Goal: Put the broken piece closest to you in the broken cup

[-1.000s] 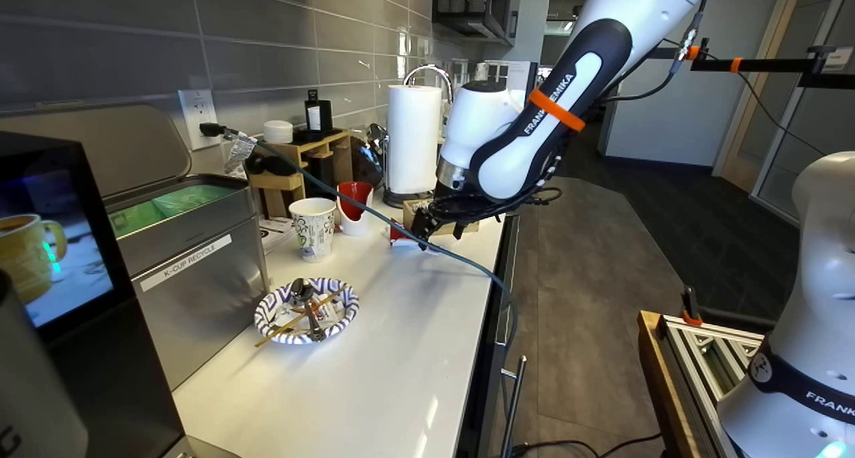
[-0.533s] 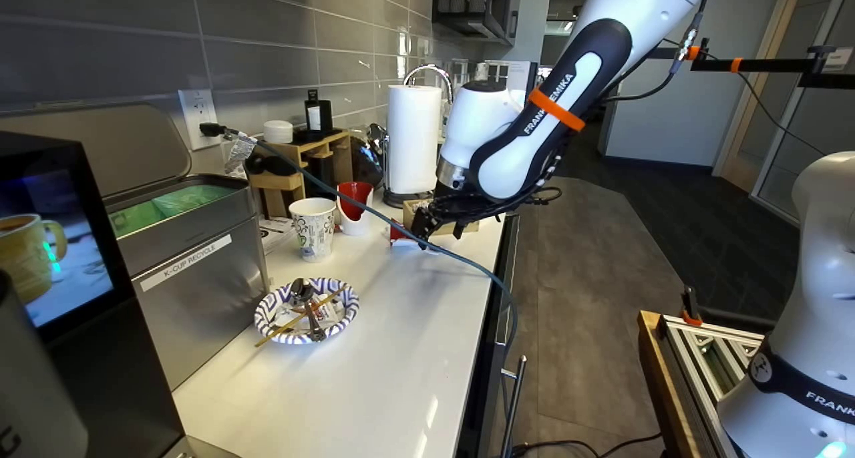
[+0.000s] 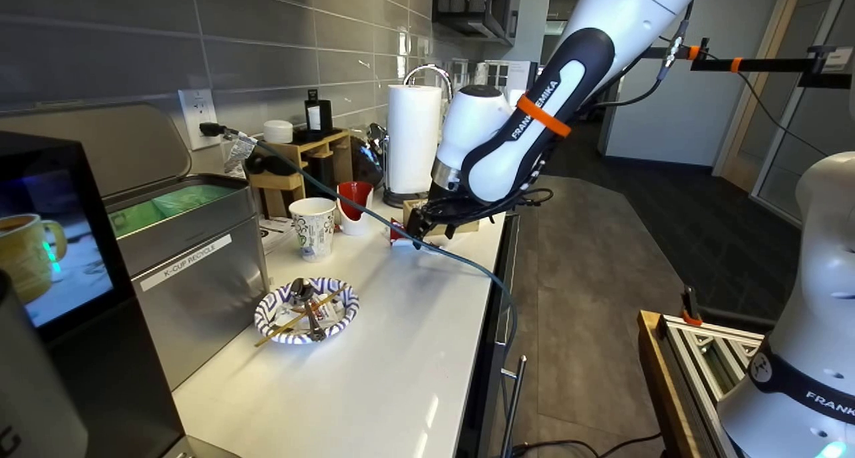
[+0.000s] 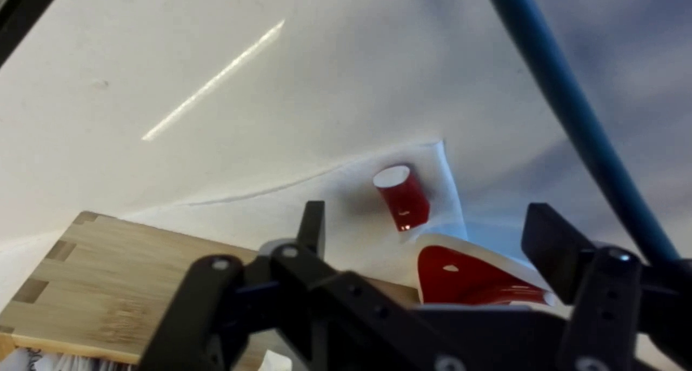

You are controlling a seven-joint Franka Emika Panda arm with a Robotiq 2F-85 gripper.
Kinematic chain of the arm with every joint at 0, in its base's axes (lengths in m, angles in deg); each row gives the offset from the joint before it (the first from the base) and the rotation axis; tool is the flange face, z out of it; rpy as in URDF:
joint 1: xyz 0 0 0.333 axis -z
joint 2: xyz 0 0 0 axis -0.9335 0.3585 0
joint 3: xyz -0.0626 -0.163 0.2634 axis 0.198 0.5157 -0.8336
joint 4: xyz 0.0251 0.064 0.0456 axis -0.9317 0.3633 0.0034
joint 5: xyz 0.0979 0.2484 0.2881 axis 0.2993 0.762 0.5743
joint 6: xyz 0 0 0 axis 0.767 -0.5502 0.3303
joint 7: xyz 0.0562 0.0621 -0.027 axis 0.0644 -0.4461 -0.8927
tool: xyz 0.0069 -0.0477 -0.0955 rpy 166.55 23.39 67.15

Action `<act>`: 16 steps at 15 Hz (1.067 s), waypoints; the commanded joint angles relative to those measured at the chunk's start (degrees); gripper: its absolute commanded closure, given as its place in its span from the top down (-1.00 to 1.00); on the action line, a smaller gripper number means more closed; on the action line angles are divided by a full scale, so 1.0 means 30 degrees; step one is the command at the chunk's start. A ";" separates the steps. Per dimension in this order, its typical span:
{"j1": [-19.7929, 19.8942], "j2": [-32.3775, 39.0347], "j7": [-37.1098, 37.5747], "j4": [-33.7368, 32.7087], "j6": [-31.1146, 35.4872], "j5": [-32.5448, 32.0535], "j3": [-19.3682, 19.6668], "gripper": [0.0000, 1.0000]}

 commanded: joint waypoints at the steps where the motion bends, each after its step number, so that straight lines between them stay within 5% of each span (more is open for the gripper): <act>1: 0.0641 0.1346 -0.1134 -0.0981 0.0411 0.1035 -0.0402 0.52; 3: 0.0812 0.1668 -0.1498 -0.1362 0.0318 0.1409 -0.0441 0.20; 5: 0.0940 0.1820 -0.1813 -0.1674 0.0127 0.1718 -0.0418 0.15; 11: 0.2274 0.1283 -0.4023 -0.1933 -0.0840 0.2898 -0.1249 0.78; 16: 0.3694 0.0720 -0.6552 -0.1800 -0.1766 0.4039 -0.2705 0.46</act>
